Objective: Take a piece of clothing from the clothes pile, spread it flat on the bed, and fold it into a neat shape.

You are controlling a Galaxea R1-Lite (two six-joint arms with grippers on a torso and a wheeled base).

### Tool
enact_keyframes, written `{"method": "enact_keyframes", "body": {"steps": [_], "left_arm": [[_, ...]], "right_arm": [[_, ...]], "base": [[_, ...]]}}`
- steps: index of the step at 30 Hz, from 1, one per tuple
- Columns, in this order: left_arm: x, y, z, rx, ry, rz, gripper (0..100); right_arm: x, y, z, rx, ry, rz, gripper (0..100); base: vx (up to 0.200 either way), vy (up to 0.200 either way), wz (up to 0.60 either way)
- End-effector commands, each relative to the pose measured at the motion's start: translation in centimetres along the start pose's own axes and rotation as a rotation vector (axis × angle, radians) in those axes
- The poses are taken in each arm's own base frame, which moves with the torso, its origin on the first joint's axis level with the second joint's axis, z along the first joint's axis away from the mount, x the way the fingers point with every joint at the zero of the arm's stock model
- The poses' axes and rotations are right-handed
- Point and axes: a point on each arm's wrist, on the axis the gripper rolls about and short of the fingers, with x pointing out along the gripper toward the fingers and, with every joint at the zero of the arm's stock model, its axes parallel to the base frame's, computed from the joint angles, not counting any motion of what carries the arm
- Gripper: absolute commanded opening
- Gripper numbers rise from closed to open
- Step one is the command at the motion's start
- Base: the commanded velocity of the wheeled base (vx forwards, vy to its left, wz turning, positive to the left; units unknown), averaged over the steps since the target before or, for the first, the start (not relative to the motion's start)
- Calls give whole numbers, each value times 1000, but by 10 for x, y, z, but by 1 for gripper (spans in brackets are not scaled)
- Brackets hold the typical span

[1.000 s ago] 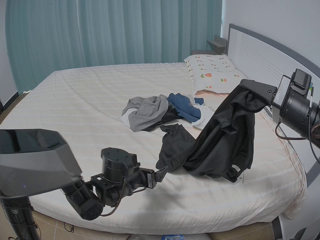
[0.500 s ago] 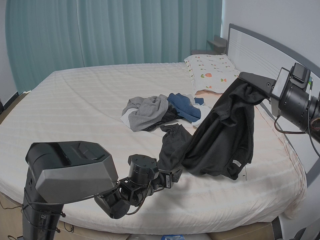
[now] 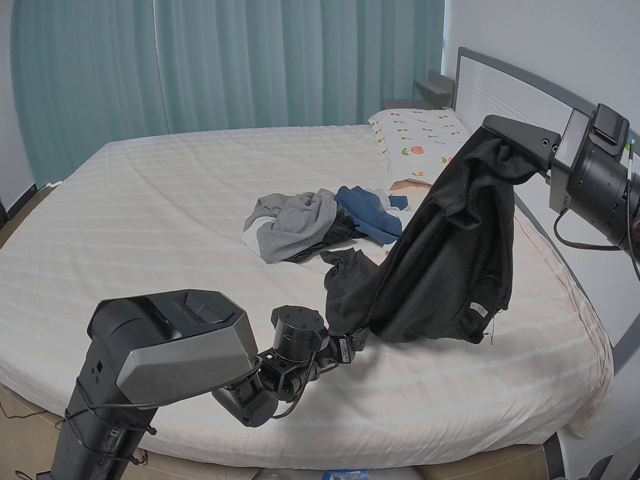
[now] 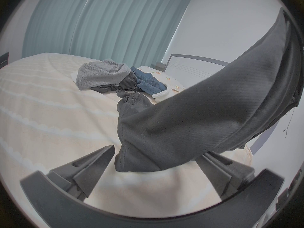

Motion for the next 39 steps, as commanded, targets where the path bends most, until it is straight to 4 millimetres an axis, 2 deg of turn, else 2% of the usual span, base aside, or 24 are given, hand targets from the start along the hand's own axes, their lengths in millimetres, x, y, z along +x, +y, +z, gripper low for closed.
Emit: {"method": "enact_keyframes", "body": {"steps": [1,2,6,9,13,14,17,20,21,22,23,26,28,29,31,32,34,35,37,38,39], "left_arm": [[13,9,-6,-15,-6,17,100],[14,9,-5,-17,-8,17,0],[14,11,-2,-42,-18,26,0],[13,22,4,-71,-51,97,0],[2,29,30,-143,-126,153,0],[2,29,30,-143,-126,153,0],[-34,22,69,-161,-162,152,0],[-58,12,104,-171,-187,147,0],[-58,12,104,-171,-187,147,0],[-71,6,124,-182,-208,142,0],[-83,-2,144,-199,-239,125,0],[-108,-13,174,-211,-267,112,0],[-124,-17,191,-220,-288,103,0],[-124,-17,191,-220,-288,103,0],[-148,-22,216,-274,-352,77,0],[-156,-22,222,-286,-370,70,0],[-161,-21,224,-289,-376,70,0],[-169,-20,224,-290,-374,73,0],[-169,-16,212,-288,-344,88,0],[-169,-16,212,-288,-344,88,0],[-168,-12,199,-294,-303,100,0]], "right_arm": [[-6,2,4,-1,-14,9,0],[-6,2,4,-1,-14,7,0],[-4,-5,2,-4,-7,-19,0],[-1,-10,1,-5,-3,-40,0],[7,-25,-6,-7,25,-94,0],[7,-25,-6,-7,25,-94,0],[25,-49,-27,0,100,-163,0],[45,-65,-43,13,148,-211,0],[45,-65,-43,13,148,-211,0],[57,-70,-47,5,146,-214,0],[69,-69,-43,0,95,-194,0],[90,-58,-17,-13,-86,-144,0],[96,-51,3,-22,-192,-128,0],[96,-51,3,-22,-192,-128,0],[92,-39,26,-27,-275,-90,0],[88,-39,32,-32,-291,-89,0],[85,-38,35,-32,-297,-89,0],[80,-43,30,-23,-272,-100,0],[73,-54,12,-20,-202,-136,0],[73,-54,12,-20,-202,-136,0],[65,-70,-12,-15,-105,-179,0]], "base": [[0,0,0],[0,0,0],[0,0,0],[0,0,0],[0,0,0],[0,0,0],[0,0,0],[0,0,0],[0,0,0],[0,0,0],[0,0,0],[0,0,0],[0,0,0],[0,0,0],[0,0,0],[0,0,0],[0,0,0],[0,0,0],[0,0,0],[0,0,0],[0,0,0]]}}
